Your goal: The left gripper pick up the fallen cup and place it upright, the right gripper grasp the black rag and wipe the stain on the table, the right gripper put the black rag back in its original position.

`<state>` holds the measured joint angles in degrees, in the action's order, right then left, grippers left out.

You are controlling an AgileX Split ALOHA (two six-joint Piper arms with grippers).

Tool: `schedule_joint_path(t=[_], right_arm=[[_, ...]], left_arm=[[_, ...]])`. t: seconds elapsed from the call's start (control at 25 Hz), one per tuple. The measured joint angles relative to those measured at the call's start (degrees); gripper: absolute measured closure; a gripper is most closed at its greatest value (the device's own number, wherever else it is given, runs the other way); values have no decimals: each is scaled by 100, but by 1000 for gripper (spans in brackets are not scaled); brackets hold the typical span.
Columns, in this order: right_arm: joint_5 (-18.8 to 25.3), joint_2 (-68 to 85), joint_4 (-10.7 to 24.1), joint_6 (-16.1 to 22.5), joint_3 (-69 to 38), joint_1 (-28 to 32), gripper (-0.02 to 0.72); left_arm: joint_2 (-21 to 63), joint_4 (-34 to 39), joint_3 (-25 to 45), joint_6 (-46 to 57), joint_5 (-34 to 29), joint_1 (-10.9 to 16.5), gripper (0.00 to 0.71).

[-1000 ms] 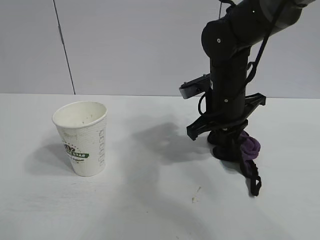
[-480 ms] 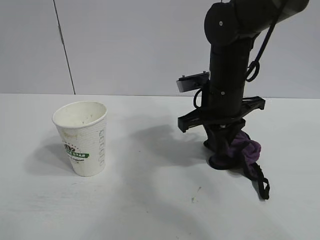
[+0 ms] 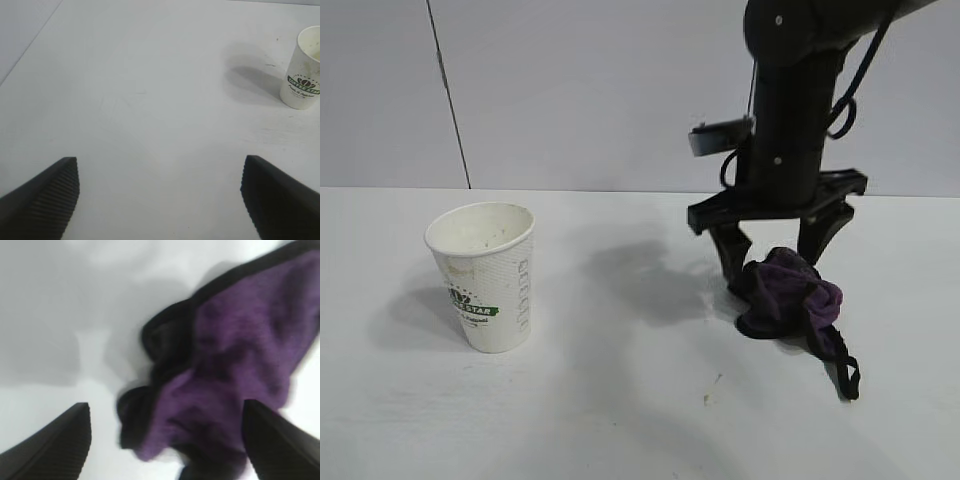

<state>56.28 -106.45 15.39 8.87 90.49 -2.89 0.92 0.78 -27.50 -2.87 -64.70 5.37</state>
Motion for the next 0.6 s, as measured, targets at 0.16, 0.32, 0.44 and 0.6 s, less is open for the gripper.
schedule_joint_path(t=[0.16, 0.32, 0.44, 0.6], right_arm=[[190, 691, -140, -170, 0, 1155, 135], [293, 1544, -859, -594, 0, 2072, 135], [341, 2361, -1346, -949, 0, 2396, 135], [359, 3697, -1844, -1369, 0, 2431, 135]], left_arm=[[0, 0, 0, 0, 0, 0, 79], [0, 0, 0, 0, 0, 0, 79], [0, 0, 0, 0, 0, 0, 79], [0, 0, 0, 0, 0, 0, 79]])
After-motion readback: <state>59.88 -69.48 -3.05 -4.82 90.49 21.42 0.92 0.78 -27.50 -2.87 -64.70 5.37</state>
